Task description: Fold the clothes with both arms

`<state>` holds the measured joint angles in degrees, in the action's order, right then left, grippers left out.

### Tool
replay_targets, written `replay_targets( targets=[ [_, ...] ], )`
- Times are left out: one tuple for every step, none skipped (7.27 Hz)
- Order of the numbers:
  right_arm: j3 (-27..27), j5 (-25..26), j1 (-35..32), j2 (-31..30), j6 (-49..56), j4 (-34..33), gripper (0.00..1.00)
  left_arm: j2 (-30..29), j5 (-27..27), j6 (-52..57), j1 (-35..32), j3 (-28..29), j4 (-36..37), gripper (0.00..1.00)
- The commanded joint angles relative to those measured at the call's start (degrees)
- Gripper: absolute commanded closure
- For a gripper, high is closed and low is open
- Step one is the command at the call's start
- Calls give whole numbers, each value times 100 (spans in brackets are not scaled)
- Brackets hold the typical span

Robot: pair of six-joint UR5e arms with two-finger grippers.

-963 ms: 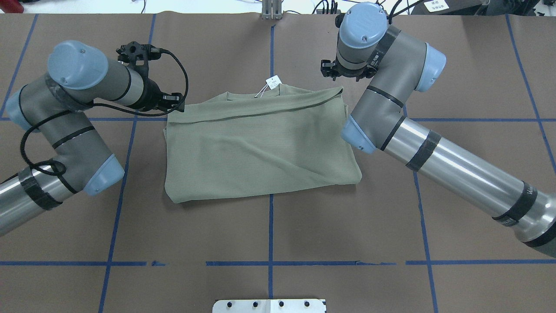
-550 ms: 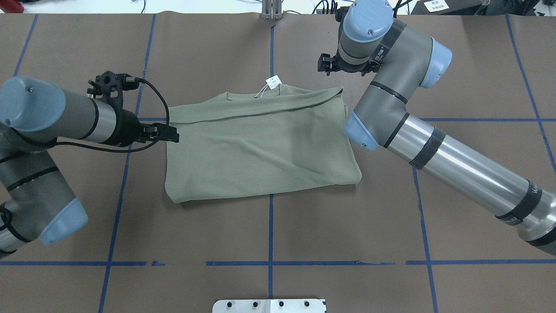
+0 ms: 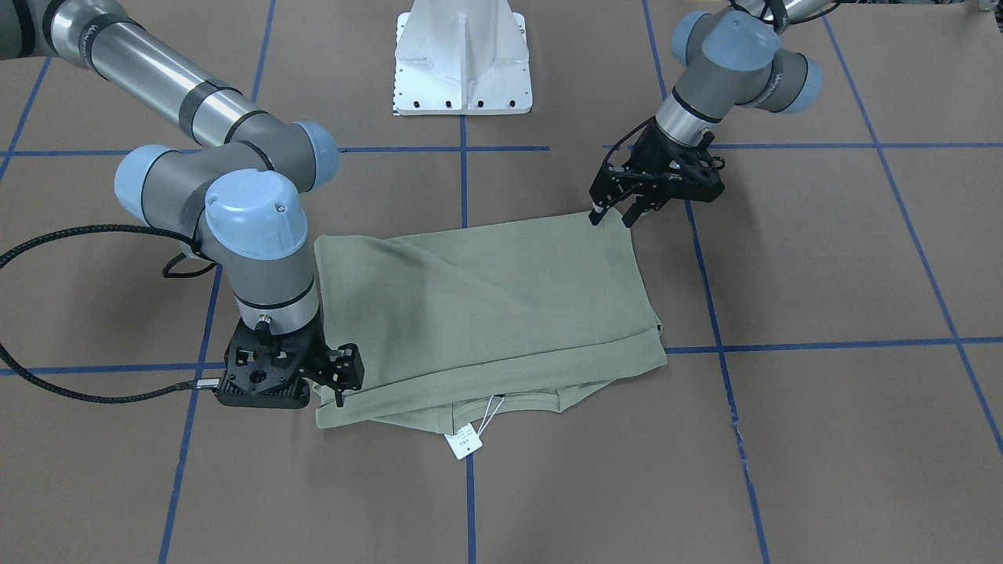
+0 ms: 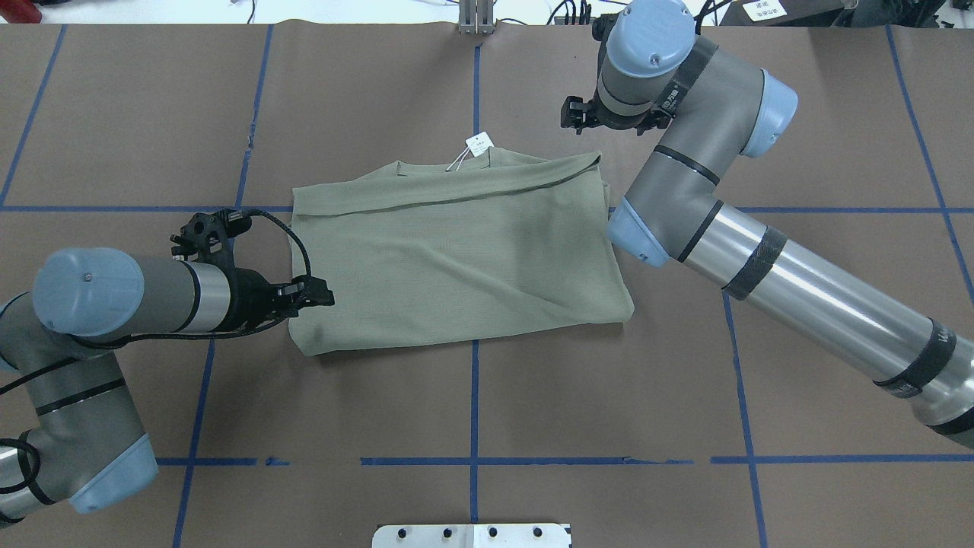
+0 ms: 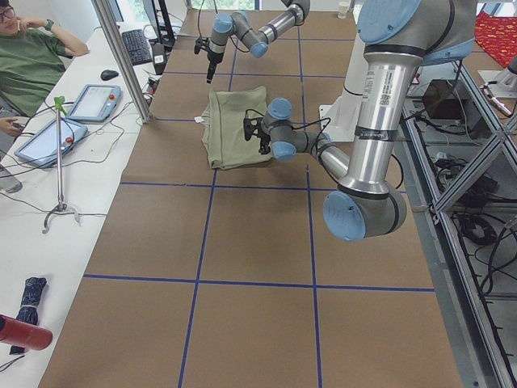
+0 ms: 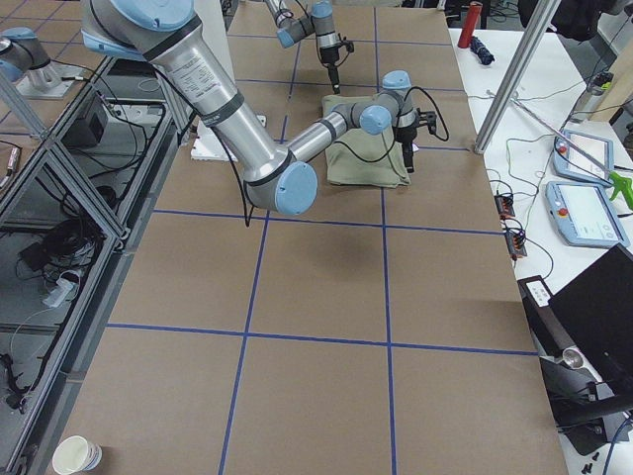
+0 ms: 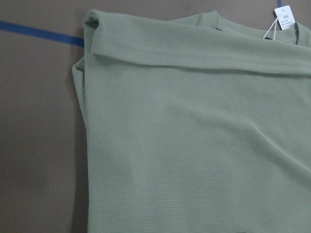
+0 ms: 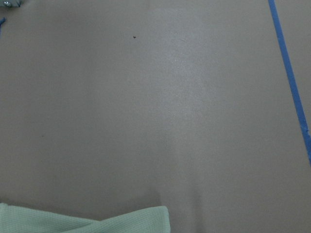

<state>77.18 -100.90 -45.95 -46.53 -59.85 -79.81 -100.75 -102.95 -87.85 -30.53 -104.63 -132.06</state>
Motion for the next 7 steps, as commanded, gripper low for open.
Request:
replay_targets(
  targets=[
    [7,9,7,-22,-18,18,0,3,39,-145,47,301,-118,31],
    [-1,9,7,-92,-44,210,0,20,30,-128,47,390,-144,31],
    [-1,9,7,-119,-53,255,0,20,4,-127,47,391,-135,31],
    [-1,9,7,-119,-62,247,0,20,-5,-127,82,400,-135,31],
    [-1,9,7,-128,-62,255,0,20,-14,-127,143,400,-127,31],
    [7,9,7,-128,-71,256,0,90,-23,-127,187,391,-127,31],
    [16,9,7,-128,-79,256,0,99,-32,-127,196,373,-118,31]
  ],
)
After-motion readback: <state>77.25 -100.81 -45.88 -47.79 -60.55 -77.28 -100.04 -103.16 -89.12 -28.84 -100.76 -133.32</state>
